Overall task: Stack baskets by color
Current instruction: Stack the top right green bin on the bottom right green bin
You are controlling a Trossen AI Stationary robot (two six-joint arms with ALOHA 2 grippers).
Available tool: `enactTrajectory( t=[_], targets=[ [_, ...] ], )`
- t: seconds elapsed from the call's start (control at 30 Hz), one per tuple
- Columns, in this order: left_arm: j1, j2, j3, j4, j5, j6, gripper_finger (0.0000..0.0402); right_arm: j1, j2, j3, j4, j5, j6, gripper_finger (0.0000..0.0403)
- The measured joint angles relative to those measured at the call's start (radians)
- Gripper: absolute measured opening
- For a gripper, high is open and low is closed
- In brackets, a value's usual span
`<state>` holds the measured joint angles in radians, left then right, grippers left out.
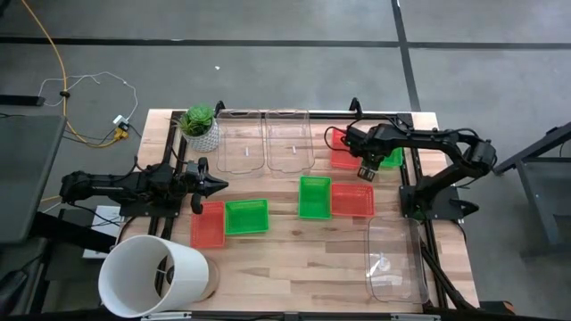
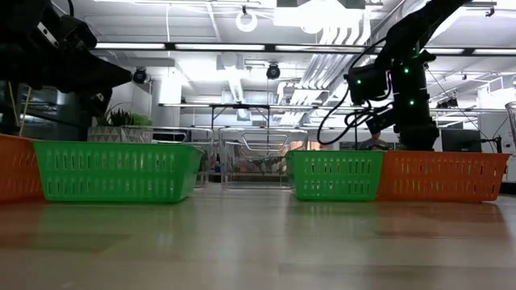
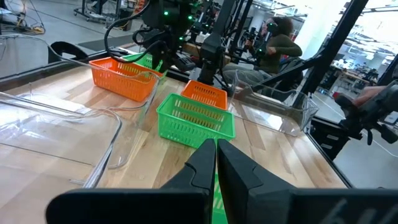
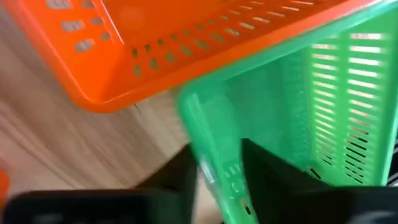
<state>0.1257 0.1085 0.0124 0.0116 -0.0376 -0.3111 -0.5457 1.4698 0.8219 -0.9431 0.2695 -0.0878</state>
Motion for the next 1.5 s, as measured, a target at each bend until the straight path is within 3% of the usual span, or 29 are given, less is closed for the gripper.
enactTrajectory(
  t=[0.03,0.1,0.2,0.33,0.57,0.77,0.9,1.07,1.2,1.37,1.5],
  targets=[
    [0.0,0.0,0.0,0.0,0.0,0.0,0.0005,0.0,-0.005,0.0,-0.001,-0.007,-0.001,0.0041],
    [0.0,0.0,0.0,0.0,0.0,0.0,0.0005,0.001,-0.016,0.007,-0.007,-0.009,0.0,0.0014],
    [0.0,0.0,0.0,0.0,0.0,0.0,0.0005,0.003,-0.042,0.037,-0.064,0.042,0.024,0.0023],
    [0.0,0.0,0.0,0.0,0.0,0.0,0.0005,0.003,-0.108,0.099,-0.169,0.087,0.022,0.0005],
    [0.0,0.0,0.0,0.0,0.0,0.0,0.0005,0.014,-0.276,0.287,-0.33,0.137,0.123,0.0003],
    [0.0,0.0,0.0,0.0,0.0,0.0,0.0005,0.162,-0.427,0.464,-0.263,-0.01,0.211,0.0001],
    [0.0,0.0,0.0,0.0,0.0,0.0,0.0005,0.352,-0.455,0.569,-0.178,-0.098,0.099,0.0001],
    [0.0,0.0,0.0,0.0,0.0,0.0,0.0005,0.599,-0.367,0.703,-0.15,-0.173,-0.163,0.0001],
    [0.0,0.0,0.0,0.0,0.0,0.0,0.0005,0.742,-0.215,0.791,-0.173,-0.153,-0.417,0.0],
    [0.0,0.0,0.0,0.0,0.0,0.0,0.0005,0.798,-0.013,0.867,-0.308,-0.125,-0.628,0.0],
    [0.0,0.0,0.0,0.0,0.0,0.0,0.0005,0.812,0.09,0.849,-0.451,-0.098,-0.769,0.0]
  ],
)
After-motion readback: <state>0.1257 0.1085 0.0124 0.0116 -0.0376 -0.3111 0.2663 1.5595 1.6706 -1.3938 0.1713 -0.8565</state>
